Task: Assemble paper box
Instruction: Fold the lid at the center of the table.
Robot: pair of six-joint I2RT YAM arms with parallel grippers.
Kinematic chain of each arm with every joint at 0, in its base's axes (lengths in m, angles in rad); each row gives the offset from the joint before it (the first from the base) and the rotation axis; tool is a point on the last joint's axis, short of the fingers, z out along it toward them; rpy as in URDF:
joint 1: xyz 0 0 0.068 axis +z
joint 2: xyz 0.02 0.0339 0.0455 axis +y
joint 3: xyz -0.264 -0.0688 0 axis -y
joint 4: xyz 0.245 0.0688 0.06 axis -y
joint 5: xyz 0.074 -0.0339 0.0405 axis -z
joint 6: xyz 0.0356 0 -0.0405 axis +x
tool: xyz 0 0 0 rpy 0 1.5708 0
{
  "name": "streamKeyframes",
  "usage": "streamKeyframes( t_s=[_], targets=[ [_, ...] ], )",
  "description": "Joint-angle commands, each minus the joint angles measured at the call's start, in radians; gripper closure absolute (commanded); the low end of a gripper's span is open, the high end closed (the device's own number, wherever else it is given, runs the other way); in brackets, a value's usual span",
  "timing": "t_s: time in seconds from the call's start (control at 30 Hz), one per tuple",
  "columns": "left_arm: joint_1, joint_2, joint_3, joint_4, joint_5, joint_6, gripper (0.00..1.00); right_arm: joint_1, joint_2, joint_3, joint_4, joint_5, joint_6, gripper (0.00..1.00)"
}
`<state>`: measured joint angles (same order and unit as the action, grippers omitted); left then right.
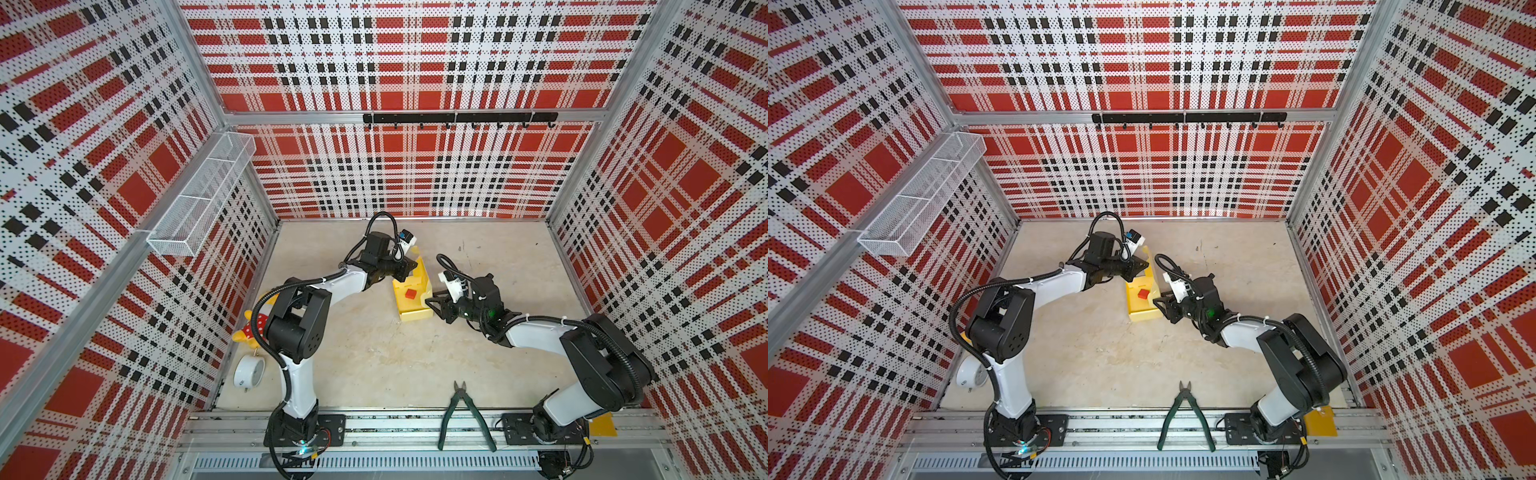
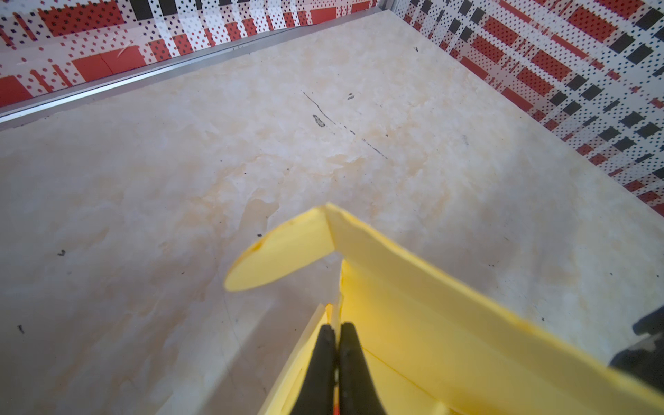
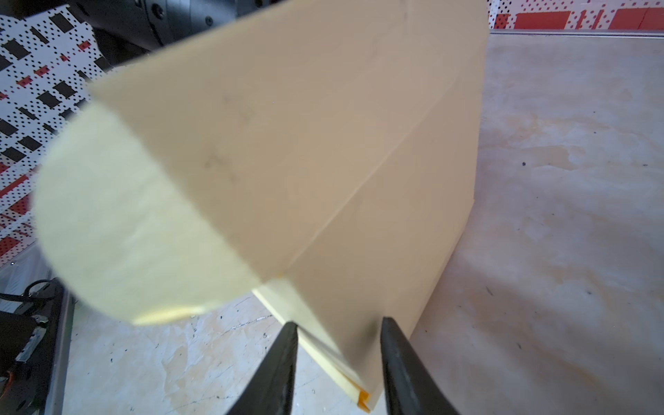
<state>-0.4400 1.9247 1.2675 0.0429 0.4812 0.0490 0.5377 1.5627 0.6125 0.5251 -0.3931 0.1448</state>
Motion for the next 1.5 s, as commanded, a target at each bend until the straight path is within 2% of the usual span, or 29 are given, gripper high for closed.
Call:
streamKeyframes(
  t_s=[0.0,0.2,0.37,0.63,0.9,1.37,1.47],
  targets=[
    [-0.013,-0.042,-0.038,0.004,0.040,-0.015,0.93,-0.002,0.005,0.000,0.087,0.075,-0.054,0.64],
    [0.008,-0.067,-0.111,0.042,0.073,-0.030,0.93,-0.002,-0.042,-0.005,0.011,0.162,-0.143,0.70],
    [0.023,-0.074,-0.154,0.057,0.099,-0.012,0.93,-0.002,-0.037,-0.014,0.030,0.161,-0.183,0.70],
    [0.030,-0.084,-0.203,0.066,0.103,0.000,0.93,0.001,0.002,-0.035,0.113,0.169,-0.195,0.73],
    [0.055,-0.099,-0.239,0.074,0.109,-0.005,0.93,0.026,0.028,-0.048,0.111,0.161,-0.223,0.74],
    [0.084,-0.092,-0.279,0.078,0.117,0.024,0.93,0.067,0.045,-0.062,0.130,0.249,-0.250,0.77],
    [0.084,-0.093,-0.285,0.078,0.090,0.032,0.93,0.073,0.039,-0.063,0.117,0.253,-0.254,0.77]
  ],
)
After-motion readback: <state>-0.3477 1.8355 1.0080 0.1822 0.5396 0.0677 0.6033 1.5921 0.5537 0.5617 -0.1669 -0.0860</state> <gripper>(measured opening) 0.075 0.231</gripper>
